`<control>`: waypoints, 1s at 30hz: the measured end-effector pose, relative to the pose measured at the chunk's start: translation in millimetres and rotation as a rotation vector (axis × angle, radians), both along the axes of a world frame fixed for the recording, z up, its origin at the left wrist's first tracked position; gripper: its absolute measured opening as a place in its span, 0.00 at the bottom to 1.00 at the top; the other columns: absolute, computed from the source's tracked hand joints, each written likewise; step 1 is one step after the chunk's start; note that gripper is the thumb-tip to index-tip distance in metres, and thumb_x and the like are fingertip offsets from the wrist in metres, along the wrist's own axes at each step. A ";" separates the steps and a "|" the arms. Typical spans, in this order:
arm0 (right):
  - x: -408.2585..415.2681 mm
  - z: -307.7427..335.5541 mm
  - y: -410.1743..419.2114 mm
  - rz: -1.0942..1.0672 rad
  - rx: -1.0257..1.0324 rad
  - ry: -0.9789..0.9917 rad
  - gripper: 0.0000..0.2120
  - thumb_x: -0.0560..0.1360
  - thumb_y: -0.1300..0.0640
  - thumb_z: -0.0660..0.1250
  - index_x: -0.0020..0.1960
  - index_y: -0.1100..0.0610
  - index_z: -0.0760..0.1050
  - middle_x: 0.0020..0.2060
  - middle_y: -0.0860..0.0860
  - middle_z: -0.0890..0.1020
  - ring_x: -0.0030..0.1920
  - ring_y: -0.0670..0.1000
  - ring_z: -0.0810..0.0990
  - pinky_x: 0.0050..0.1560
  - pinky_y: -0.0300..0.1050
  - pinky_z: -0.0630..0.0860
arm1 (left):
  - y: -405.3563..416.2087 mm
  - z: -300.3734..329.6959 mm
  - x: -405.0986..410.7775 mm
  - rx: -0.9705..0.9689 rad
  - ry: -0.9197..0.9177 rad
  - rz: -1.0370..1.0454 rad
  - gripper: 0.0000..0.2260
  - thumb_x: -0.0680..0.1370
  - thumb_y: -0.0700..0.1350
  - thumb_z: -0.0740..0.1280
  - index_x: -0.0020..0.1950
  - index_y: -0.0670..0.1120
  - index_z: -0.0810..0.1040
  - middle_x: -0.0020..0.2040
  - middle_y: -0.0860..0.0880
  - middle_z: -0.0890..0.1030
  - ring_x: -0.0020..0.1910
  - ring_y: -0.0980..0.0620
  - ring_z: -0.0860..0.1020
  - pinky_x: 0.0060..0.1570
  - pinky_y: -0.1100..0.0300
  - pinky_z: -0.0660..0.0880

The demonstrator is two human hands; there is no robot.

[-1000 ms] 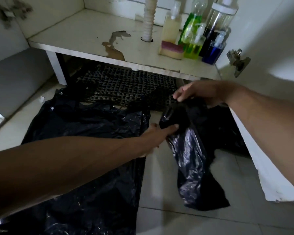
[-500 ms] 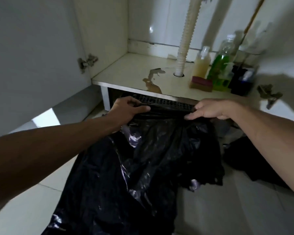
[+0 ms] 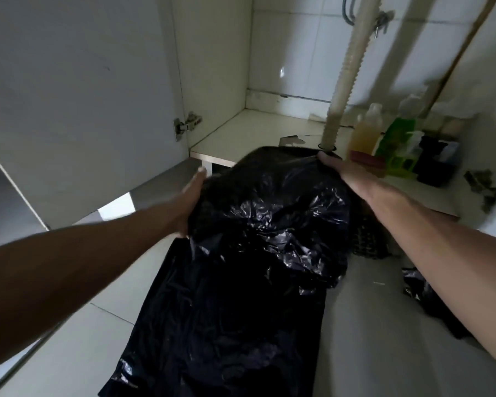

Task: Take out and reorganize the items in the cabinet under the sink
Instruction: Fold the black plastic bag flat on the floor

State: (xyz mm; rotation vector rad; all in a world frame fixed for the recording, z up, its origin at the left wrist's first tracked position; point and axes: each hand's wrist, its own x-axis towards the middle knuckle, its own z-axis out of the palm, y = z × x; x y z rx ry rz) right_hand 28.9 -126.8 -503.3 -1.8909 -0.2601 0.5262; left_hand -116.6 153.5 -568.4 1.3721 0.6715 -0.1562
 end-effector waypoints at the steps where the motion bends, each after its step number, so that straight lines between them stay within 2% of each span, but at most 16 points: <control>1: 4.7 -2.9 -0.1 -0.016 -0.007 -0.019 0.32 0.66 0.30 0.72 0.52 0.58 0.84 0.48 0.56 0.87 0.48 0.58 0.86 0.62 0.53 0.77 | -12.5 -3.5 -8.0 -0.090 -0.040 -0.067 0.39 0.69 0.77 0.56 0.68 0.51 0.76 0.64 0.41 0.80 0.61 0.39 0.79 0.63 0.41 0.72; 3: 6.9 -6.7 1.5 0.004 -0.147 -0.121 0.33 0.69 0.30 0.70 0.54 0.60 0.83 0.44 0.56 0.86 0.45 0.58 0.84 0.57 0.48 0.77 | -35.7 -5.2 -15.3 -0.116 -0.136 -0.135 0.30 0.73 0.70 0.64 0.64 0.49 0.79 0.59 0.43 0.83 0.57 0.42 0.82 0.61 0.46 0.76; 5: 8.5 -12.2 -0.3 0.015 -0.365 -0.202 0.31 0.72 0.31 0.67 0.53 0.59 0.81 0.40 0.55 0.84 0.42 0.56 0.82 0.46 0.45 0.77 | -49.6 7.1 -10.6 -0.008 -0.212 -0.039 0.23 0.74 0.59 0.72 0.61 0.44 0.81 0.51 0.45 0.86 0.49 0.46 0.85 0.50 0.53 0.81; 8: 12.2 -28.9 -7.4 0.179 -0.715 -0.260 0.29 0.75 0.34 0.66 0.60 0.58 0.77 0.51 0.58 0.82 0.49 0.59 0.82 0.53 0.52 0.80 | -38.5 27.3 9.1 0.375 -0.234 0.128 0.12 0.71 0.46 0.78 0.49 0.42 0.82 0.39 0.47 0.85 0.32 0.54 0.84 0.29 0.66 0.78; 10: 8.4 -31.8 -7.5 0.388 -1.053 -0.240 0.28 0.77 0.40 0.65 0.68 0.58 0.71 0.53 0.52 0.78 0.48 0.52 0.81 0.51 0.48 0.82 | -26.0 40.8 18.3 0.573 -0.263 0.079 0.12 0.71 0.42 0.77 0.52 0.45 0.81 0.42 0.48 0.84 0.35 0.54 0.83 0.31 0.65 0.78; 12: 5.0 -29.4 -0.3 0.534 -1.306 -0.225 0.40 0.72 0.37 0.71 0.75 0.56 0.63 0.61 0.52 0.76 0.57 0.54 0.80 0.58 0.50 0.80 | -20.6 55.8 25.2 0.767 -0.287 -0.044 0.17 0.71 0.38 0.75 0.58 0.46 0.79 0.47 0.45 0.84 0.40 0.50 0.82 0.39 0.61 0.79; 13: 4.9 -26.0 5.4 0.552 -1.315 -0.287 0.47 0.70 0.37 0.73 0.79 0.54 0.56 0.70 0.54 0.71 0.65 0.57 0.75 0.65 0.53 0.76 | -21.0 65.5 26.5 0.864 -0.310 -0.120 0.18 0.72 0.37 0.74 0.60 0.46 0.79 0.48 0.45 0.84 0.41 0.50 0.81 0.40 0.61 0.79; 15: 2.5 -10.5 19.9 0.441 -1.014 -0.471 0.55 0.68 0.44 0.78 0.81 0.47 0.43 0.80 0.55 0.52 0.76 0.61 0.61 0.73 0.57 0.65 | -27.1 88.5 26.7 0.998 -0.360 -0.284 0.19 0.72 0.36 0.73 0.63 0.46 0.79 0.45 0.49 0.82 0.41 0.52 0.80 0.38 0.62 0.76; 17: -4.5 16.4 34.5 0.304 -0.674 -0.762 0.60 0.66 0.54 0.81 0.80 0.43 0.40 0.80 0.55 0.41 0.79 0.62 0.51 0.75 0.60 0.60 | -33.6 109.4 28.2 1.094 -0.383 -0.455 0.19 0.72 0.37 0.74 0.61 0.49 0.80 0.45 0.51 0.82 0.44 0.50 0.82 0.42 0.57 0.80; 19: -9.2 46.6 45.4 0.267 -0.561 -1.101 0.62 0.63 0.61 0.82 0.80 0.42 0.42 0.79 0.56 0.38 0.79 0.63 0.45 0.76 0.62 0.57 | -39.8 124.5 26.5 1.168 -0.387 -0.588 0.15 0.72 0.38 0.74 0.55 0.53 0.81 0.46 0.51 0.84 0.46 0.48 0.83 0.49 0.49 0.81; 22: 2.2 72.7 45.8 0.415 -0.652 -1.430 0.49 0.62 0.61 0.80 0.77 0.42 0.62 0.80 0.56 0.44 0.79 0.63 0.44 0.77 0.62 0.49 | -48.4 138.5 20.1 1.121 -0.437 -0.692 0.13 0.72 0.39 0.76 0.53 0.52 0.83 0.46 0.52 0.86 0.47 0.52 0.84 0.55 0.51 0.81; 25: 12.7 84.9 36.1 0.466 -0.746 -1.608 0.18 0.63 0.52 0.80 0.53 0.49 0.83 0.75 0.49 0.66 0.79 0.60 0.52 0.76 0.63 0.44 | -46.8 148.9 10.8 1.097 -0.425 -0.739 0.17 0.69 0.48 0.79 0.57 0.56 0.81 0.48 0.59 0.85 0.48 0.60 0.83 0.51 0.62 0.78; 26: 11.3 87.5 33.6 0.428 -0.770 -1.587 0.13 0.65 0.51 0.79 0.48 0.51 0.84 0.70 0.48 0.74 0.78 0.57 0.58 0.76 0.60 0.46 | -41.5 152.0 8.6 1.133 -0.372 -0.758 0.20 0.67 0.53 0.79 0.57 0.57 0.80 0.49 0.61 0.84 0.48 0.62 0.82 0.51 0.64 0.75; 28: -0.2 88.7 27.6 0.360 -0.844 -1.422 0.08 0.69 0.51 0.76 0.39 0.54 0.80 0.53 0.52 0.83 0.64 0.57 0.76 0.69 0.54 0.65 | -23.1 155.7 9.8 1.301 -0.182 -0.804 0.22 0.64 0.57 0.80 0.55 0.57 0.80 0.47 0.60 0.84 0.46 0.60 0.81 0.46 0.63 0.74; 29: -4.4 84.8 24.7 0.346 -0.895 -1.270 0.10 0.71 0.52 0.74 0.37 0.54 0.76 0.44 0.53 0.82 0.52 0.56 0.81 0.56 0.49 0.75 | -11.3 155.9 12.3 1.428 -0.088 -0.804 0.20 0.64 0.56 0.80 0.53 0.54 0.81 0.44 0.58 0.83 0.44 0.58 0.81 0.43 0.61 0.74; 30: -3.8 78.2 21.9 0.329 -0.931 -1.129 0.11 0.73 0.53 0.73 0.38 0.55 0.74 0.39 0.53 0.80 0.42 0.54 0.80 0.43 0.46 0.75 | 1.0 154.6 15.6 1.573 -0.024 -0.765 0.18 0.65 0.54 0.80 0.51 0.50 0.82 0.42 0.55 0.83 0.42 0.54 0.80 0.41 0.59 0.75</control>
